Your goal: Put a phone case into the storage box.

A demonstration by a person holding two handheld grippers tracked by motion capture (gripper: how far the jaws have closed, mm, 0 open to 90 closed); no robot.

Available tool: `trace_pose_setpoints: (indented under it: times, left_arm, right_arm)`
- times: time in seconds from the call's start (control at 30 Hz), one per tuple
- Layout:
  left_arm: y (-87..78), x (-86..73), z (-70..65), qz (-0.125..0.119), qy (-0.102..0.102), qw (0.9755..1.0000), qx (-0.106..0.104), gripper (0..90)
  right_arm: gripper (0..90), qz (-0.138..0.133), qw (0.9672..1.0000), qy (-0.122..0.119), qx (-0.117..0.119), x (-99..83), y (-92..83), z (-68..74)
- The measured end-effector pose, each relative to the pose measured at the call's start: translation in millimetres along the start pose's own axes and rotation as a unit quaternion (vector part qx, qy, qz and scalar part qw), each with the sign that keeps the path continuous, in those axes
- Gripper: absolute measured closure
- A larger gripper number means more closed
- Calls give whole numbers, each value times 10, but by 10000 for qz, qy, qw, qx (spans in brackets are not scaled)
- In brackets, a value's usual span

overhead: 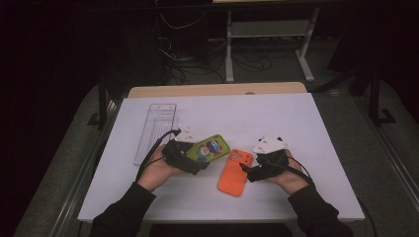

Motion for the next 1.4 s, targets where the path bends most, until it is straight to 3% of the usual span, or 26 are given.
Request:
trace_pose_setpoints:
  times: [0.23, 0.3, 0.33, 0.53, 0.77, 0.97, 1.1, 1.17, 1.23, 1.33, 1.4]
  left_arm:
    - [-6, -1, -2, 77, 112, 9999, -26, 152]
    - [10, 7, -32, -26, -12, 10000, -47, 152]
    - [-4, -1, -17, 82, 117, 9999, -49, 152]
    - [-8, 15, -11, 53, 157, 9999, -37, 152]
    - [-5, 30, -5, 68, 164, 9998, -57, 152]
    - [4, 32, -24, 24, 158, 9999, -64, 152]
    - [-6, 27, -16, 34, 164, 9998, -75, 152]
    - [-1, 37, -31, -88, 43, 9999, -90, 152]
    - [-13, 36, -17, -45, 102, 9999, -83, 152]
    - [-13, 37, -14, -45, 145, 9999, -76, 152]
    - [-13, 40, -14, -55, 159, 9998, -78, 152]
  right_arm:
    - [5, 23, 9995, -281, -130, -3, -13, -11]
    - [5, 40, 9994, -296, -196, 1, -18, 0]
    - [5, 42, 9990, -382, -234, 1, -19, -3]
    - [5, 78, 9971, -633, -413, 2, -24, 20]
    - [5, 142, 9911, -1140, -665, -20, -10, 20]
    - [5, 88, 9877, -1317, -833, -7, -30, 10]
    - [9, 87, 9798, -1732, -991, -13, -19, 16]
    - [9, 125, 9746, -1970, -1061, -29, -1, 36]
    - [9, 145, 9684, -2219, -1133, -38, 16, 63]
    - [9, 144, 9623, -2409, -1256, -46, 34, 111]
    - [9, 165, 9559, -2617, -1323, -44, 31, 117]
Point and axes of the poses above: each handheld gripper's, and its own axes: y roughly forward along the jaws, x roughly out of its top, z roughly to its left, the point moved 5 cm from there along y, roughly forward along the jaws, and after that the axes turned 1 degree about -x, right-handed, at the moved point
